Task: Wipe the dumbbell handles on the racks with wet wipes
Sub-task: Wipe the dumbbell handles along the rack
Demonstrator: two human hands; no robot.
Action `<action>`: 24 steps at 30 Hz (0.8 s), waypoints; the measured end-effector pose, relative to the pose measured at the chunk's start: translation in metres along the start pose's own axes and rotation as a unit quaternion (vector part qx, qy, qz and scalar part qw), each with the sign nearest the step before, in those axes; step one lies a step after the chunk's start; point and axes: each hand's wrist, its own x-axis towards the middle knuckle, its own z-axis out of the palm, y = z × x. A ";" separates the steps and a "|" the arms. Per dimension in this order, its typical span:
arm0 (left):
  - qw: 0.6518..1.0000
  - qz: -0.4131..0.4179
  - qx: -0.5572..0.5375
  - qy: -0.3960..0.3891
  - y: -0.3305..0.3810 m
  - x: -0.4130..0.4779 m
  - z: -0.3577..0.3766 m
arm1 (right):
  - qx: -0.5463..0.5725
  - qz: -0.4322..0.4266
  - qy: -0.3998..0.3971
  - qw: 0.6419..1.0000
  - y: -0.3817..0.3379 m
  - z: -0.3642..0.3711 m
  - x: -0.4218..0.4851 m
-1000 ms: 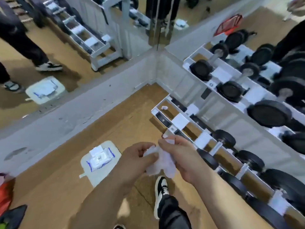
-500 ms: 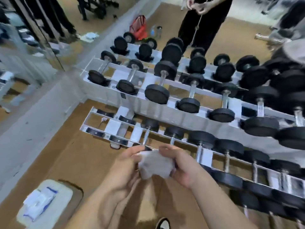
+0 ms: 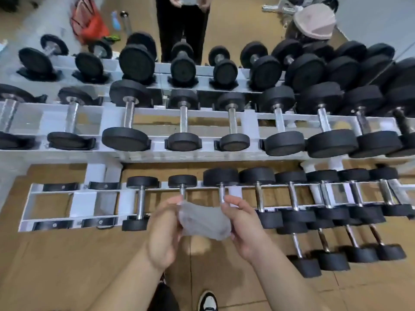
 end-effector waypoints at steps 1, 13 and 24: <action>1.000 -0.010 -0.013 -0.018 0.001 0.007 0.007 | 0.002 -0.004 0.022 1.000 -0.002 -0.004 0.002; 0.932 -0.296 0.014 -0.207 -0.044 0.041 0.129 | 0.080 -0.027 0.105 0.991 -0.054 -0.110 0.043; 0.968 -0.204 -0.019 -0.144 -0.167 0.085 0.255 | -0.083 0.064 0.023 0.994 -0.082 -0.256 0.159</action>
